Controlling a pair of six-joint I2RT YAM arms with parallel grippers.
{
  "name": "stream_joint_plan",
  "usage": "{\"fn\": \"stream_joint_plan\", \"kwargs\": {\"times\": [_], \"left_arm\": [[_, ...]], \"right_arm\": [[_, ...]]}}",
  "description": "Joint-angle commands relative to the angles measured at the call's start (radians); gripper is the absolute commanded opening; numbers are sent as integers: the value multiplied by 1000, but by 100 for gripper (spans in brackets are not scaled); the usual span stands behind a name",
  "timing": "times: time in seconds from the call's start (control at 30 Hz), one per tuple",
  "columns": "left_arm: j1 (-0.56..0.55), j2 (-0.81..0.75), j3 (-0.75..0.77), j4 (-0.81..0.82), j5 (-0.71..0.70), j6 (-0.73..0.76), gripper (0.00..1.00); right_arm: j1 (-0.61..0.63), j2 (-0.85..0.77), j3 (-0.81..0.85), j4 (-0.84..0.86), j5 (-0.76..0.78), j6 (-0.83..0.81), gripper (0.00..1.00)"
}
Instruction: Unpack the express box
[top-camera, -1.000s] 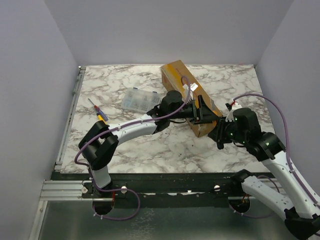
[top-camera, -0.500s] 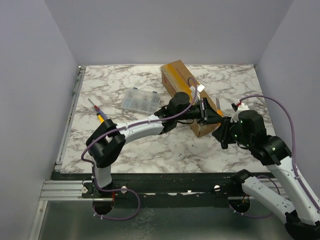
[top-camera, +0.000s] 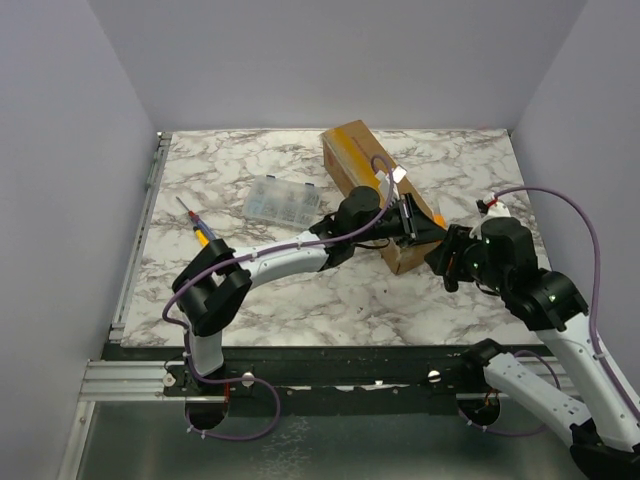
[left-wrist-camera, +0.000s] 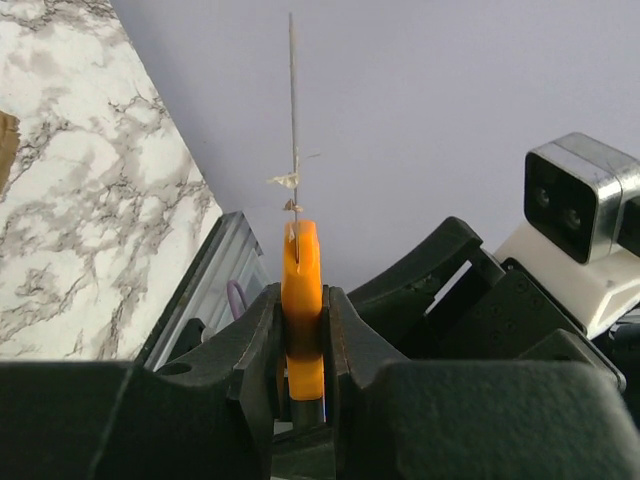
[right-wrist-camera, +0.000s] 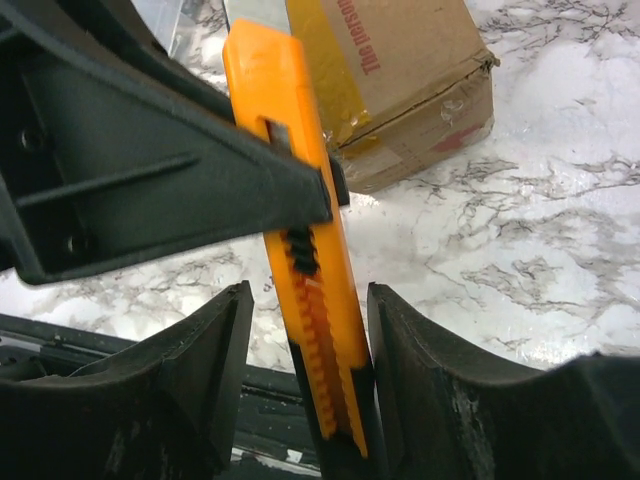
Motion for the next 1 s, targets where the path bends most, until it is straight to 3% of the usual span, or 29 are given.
{"fn": "stream_joint_plan", "kwargs": {"times": [0.0,0.1,0.13,0.23,0.27,0.37,0.43,0.6,0.8,0.97], "left_arm": [[-19,-47,-27,44,-26,-11,0],[-28,-46,-18,44,-29,-14,0],[-29,-44,-10,44,-22,-13,0],[-20,-43,6,8,-10,9,0],[-8,-47,13,-38,-12,31,11],[49,-79,10,-169,-23,90,58],[95,-99,10,-225,-11,123,73],[149,-134,9,-371,-39,261,74],[149,-111,-57,-372,-42,368,75],[163,-140,-69,-381,-62,491,80]], "right_arm": [[6,14,-25,86,41,-10,57],[5,30,-35,121,55,-26,50],[6,38,-39,130,74,-37,43],[6,58,-47,137,209,-59,3],[6,68,-50,136,266,-65,1],[-3,141,-16,104,398,-79,1],[-45,196,11,89,421,-87,1],[-328,277,-8,136,195,-66,0],[-338,300,-112,302,-25,75,0],[-338,346,-171,491,-119,144,0]]}}
